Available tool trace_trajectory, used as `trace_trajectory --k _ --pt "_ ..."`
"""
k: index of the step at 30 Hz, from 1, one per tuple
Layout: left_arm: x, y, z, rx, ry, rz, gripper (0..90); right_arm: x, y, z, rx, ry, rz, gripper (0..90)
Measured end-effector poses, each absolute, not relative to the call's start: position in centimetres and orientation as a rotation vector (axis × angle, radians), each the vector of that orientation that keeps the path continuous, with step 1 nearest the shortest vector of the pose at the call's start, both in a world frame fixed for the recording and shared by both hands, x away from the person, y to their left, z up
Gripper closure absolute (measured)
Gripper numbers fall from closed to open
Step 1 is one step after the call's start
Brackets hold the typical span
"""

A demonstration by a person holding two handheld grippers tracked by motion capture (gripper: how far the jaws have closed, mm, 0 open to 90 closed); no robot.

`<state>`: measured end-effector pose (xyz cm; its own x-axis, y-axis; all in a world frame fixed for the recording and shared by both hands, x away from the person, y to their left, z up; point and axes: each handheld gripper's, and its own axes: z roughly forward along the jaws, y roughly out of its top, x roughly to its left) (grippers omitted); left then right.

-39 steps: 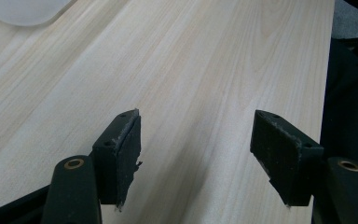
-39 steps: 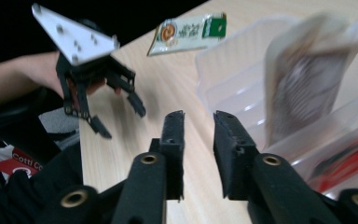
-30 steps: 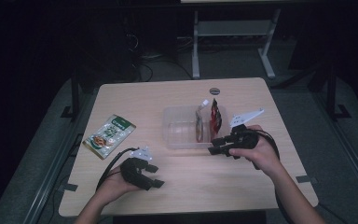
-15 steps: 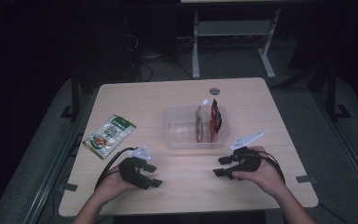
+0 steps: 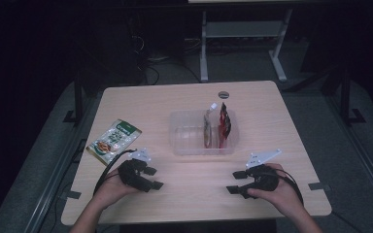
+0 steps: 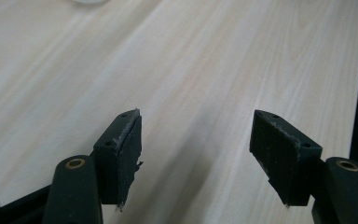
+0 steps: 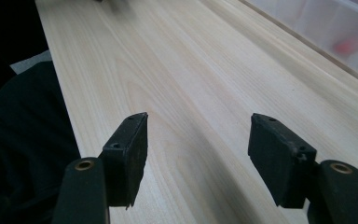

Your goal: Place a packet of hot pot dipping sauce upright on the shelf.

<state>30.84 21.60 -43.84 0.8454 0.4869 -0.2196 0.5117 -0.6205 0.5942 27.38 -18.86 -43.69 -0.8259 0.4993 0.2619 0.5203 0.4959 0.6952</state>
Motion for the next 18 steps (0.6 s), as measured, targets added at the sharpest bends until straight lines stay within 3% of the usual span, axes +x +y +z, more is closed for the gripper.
trace_trajectory --k 4,18 --pt "31.3 22.6 -43.2 2.325 0.769 -0.010 39.2 27.5 -18.9 -43.9 -0.903 -2.683 -1.263 37.1" --pt "34.5 27.6 -41.1 2.266 0.989 0.250 89.6 27.9 -19.0 -44.1 -0.897 -2.667 -1.267 35.4"
